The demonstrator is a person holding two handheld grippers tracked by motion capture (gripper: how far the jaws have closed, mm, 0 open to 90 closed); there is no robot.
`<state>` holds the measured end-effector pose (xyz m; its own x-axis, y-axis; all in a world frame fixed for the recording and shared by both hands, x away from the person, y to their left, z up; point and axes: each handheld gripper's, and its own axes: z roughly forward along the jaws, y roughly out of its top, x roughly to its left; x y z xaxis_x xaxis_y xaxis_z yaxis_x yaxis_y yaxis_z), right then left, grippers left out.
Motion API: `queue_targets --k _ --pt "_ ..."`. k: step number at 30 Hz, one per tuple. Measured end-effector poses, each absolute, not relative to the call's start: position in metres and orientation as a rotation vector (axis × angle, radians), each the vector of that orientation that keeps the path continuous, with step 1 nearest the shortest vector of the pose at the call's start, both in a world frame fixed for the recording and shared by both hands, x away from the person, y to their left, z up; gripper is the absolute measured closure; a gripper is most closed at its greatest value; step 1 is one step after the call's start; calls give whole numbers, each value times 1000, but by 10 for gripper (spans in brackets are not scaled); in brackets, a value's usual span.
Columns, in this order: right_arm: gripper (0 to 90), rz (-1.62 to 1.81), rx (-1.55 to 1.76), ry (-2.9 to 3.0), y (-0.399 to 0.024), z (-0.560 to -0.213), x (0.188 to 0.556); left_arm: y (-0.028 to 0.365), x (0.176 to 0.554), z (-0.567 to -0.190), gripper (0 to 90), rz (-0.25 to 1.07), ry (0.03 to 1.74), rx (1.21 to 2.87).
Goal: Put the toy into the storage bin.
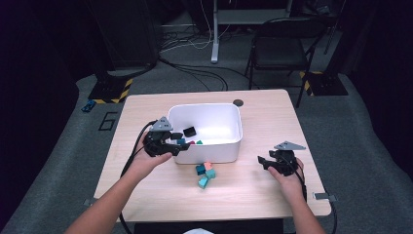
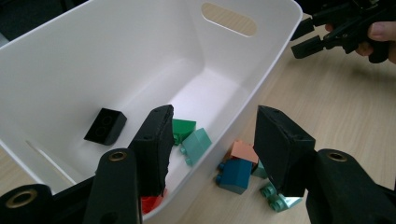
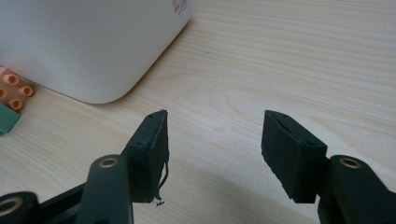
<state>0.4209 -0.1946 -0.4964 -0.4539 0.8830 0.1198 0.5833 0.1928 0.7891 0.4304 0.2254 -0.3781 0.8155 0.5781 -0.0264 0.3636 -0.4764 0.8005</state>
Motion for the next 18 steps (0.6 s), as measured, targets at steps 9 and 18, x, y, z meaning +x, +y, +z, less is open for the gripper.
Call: queue_targets --k 9,18 --pt "409 1142 1381 2111 -195 -497 421 227 420 -385 466 292 694 2111" --pt "410 1140 1375 2113 -196 -497 421 226 413 -387 459 337 684 2114"
